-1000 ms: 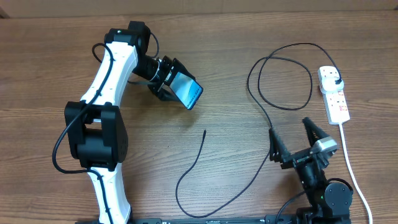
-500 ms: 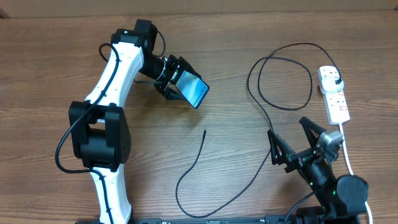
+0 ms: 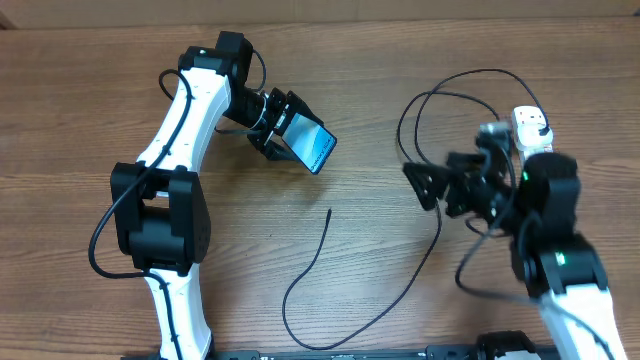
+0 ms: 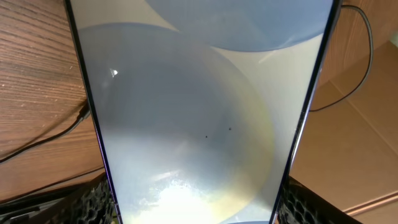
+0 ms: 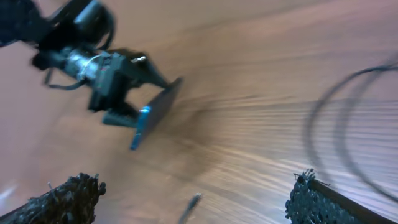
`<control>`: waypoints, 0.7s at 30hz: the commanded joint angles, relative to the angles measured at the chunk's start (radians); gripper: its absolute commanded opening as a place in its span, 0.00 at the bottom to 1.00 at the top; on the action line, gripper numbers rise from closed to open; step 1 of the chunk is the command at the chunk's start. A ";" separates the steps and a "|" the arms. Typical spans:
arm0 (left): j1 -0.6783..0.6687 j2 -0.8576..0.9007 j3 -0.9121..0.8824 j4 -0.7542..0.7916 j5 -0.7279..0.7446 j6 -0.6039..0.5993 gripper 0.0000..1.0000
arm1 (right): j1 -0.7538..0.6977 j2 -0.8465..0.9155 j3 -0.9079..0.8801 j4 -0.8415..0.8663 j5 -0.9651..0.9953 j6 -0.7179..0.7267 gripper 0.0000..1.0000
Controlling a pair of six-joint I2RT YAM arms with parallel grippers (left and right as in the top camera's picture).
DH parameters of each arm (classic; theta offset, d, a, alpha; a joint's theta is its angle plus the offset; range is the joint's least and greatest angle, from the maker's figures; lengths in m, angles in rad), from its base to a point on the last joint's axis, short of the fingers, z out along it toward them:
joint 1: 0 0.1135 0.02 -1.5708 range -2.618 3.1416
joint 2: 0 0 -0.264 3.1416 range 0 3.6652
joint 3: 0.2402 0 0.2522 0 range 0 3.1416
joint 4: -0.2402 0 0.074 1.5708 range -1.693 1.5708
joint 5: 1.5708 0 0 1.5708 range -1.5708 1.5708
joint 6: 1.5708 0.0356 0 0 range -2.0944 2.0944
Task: Plug charger to phone and switch on socket
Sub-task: 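Move the right gripper toward the phone held by the left gripper, then close the right gripper on the phone's free edge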
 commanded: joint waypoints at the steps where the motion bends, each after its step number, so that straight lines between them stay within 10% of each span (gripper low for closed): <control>1: -0.003 0.000 0.028 0.000 0.045 -0.010 0.04 | -0.007 0.101 0.042 0.055 -0.280 0.066 1.00; 8: -0.008 0.000 0.028 0.000 0.033 -0.030 0.04 | -0.007 0.261 0.042 0.161 -0.425 0.399 1.00; 21: -0.091 0.000 0.028 0.000 -0.078 -0.255 0.05 | 0.027 0.363 0.042 0.131 -0.272 0.409 1.00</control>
